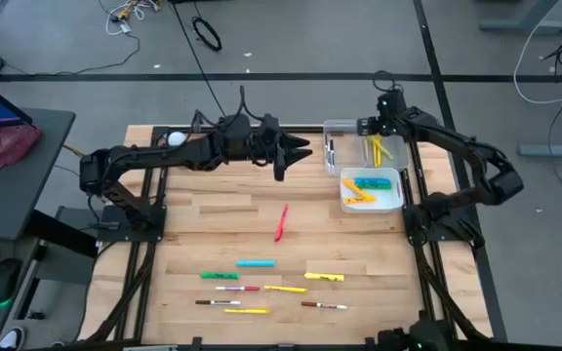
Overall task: Pick & Place Markers
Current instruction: Put the pink pen into the gray bin
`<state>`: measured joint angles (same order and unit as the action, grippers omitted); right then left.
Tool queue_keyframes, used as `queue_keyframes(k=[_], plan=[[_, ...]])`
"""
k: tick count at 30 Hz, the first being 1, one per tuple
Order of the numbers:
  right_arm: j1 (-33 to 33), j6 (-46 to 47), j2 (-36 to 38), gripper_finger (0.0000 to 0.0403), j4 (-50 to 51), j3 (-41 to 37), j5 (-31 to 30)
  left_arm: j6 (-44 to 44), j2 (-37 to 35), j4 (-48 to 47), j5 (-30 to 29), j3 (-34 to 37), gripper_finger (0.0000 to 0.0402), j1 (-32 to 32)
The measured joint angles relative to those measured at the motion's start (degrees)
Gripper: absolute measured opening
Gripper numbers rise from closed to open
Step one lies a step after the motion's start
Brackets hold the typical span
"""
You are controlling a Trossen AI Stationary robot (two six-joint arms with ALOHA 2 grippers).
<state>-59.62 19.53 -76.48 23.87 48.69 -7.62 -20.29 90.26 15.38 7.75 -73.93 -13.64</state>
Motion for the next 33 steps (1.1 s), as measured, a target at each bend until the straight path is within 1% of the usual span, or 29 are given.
queue_keyframes(k=[2, 5, 8, 12, 16, 18, 19, 21, 23, 26, 29, 31, 33], plan=[[1.16, 1.33, 3.50, 0.0151, 0.25, 0.11, 1.12, -0.02, -0.21, -1.10, 0.00, 0.00, 0.0174, -0.27], [4.51, 2.61, 8.77, 0.0147, -0.04, 0.15, 4.14, 0.43, -1.68, -5.93, -0.04, 0.03, 0.0174, -0.46], [10.99, 2.61, 13.99, 0.0138, -1.59, 0.18, 6.17, 0.54, -3.99, -16.83, -0.51, 0.02, 0.0174, -0.56], [20.73, 1.83, 18.58, 0.0125, -2.75, 0.20, 7.32, -1.58, -6.56, -35.88, -0.68, 0.02, 0.0174, -0.56], [31.13, 0.57, 20.34, 0.0112, -4.02, 0.20, 7.27, -4.65, -7.02, -56.42, -3.65, 0.78, 0.0174, 0.25], [35.55, -0.03, 20.26, 0.0106, -4.84, 0.20, 7.64, -4.98, -7.02, -62.94, -5.93, 2.56, 0.0174, 1.18], [37.47, -0.11, 20.12, 0.0103, -5.44, 0.20, 7.53, -5.04, -7.02, -64.70, -6.61, 4.00, 0.0174, 1.74], [40.79, -0.11, 19.37, 0.0099, -7.03, 0.20, 7.28, -5.47, -6.99, -65.99, -6.75, 7.48, 0.0174, 2.70], [43.30, 0.28, 18.26, 0.0096, -8.51, 0.20, 7.26, -6.89, -7.07, -65.34, -6.64, 11.08, 0.0174, 3.55], [45.65, 1.17, 16.53, 0.0096, -11.82, 0.20, 7.45, -9.99, -7.13, -60.92, -6.69, 16.76, 0.0174, 5.13], [46.71, 3.33, 14.19, 0.0103, -12.53, 0.20, 8.27, -14.58, -7.95, -55.99, -6.52, 21.16, 0.0174, 7.47], [47.24, 5.42, 12.27, 0.0113, -12.70, 0.20, 11.03, -18.81, -8.35, -53.31, -6.47, 22.94, 0.0174, 9.61], [48.19, 6.13, 9.93, 0.0128, -13.60, 0.20, 15.63, -22.01, -9.25, -53.36, -6.64, 23.95, 0.0174, 11.97]])
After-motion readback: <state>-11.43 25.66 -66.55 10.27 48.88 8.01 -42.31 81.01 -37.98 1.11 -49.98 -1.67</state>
